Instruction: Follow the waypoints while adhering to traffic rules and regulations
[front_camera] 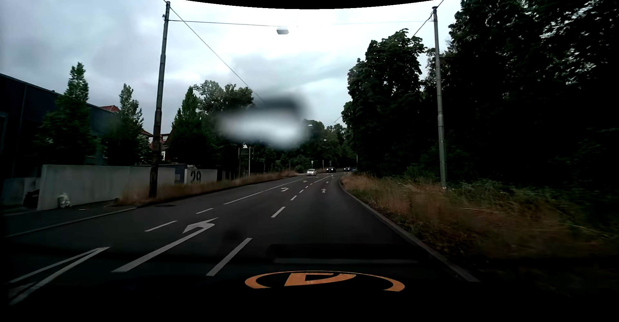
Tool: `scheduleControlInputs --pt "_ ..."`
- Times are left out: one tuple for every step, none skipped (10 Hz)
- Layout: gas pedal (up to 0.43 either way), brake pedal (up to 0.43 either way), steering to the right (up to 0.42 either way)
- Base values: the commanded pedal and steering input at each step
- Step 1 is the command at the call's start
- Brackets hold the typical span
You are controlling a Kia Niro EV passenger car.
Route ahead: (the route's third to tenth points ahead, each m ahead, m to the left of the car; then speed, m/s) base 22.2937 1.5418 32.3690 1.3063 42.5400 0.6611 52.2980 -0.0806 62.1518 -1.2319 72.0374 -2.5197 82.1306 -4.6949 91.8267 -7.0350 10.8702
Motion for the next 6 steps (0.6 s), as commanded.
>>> scheduleControlInputs --pt "0.280 0.000 0.004" --pt "0.280 0.000 0.004" --pt "0.280 0.000 0.005" --pt "0.280 0.000 0.008" --pt "0.280 0.000 0.015" --pt "0.280 0.000 0.015"
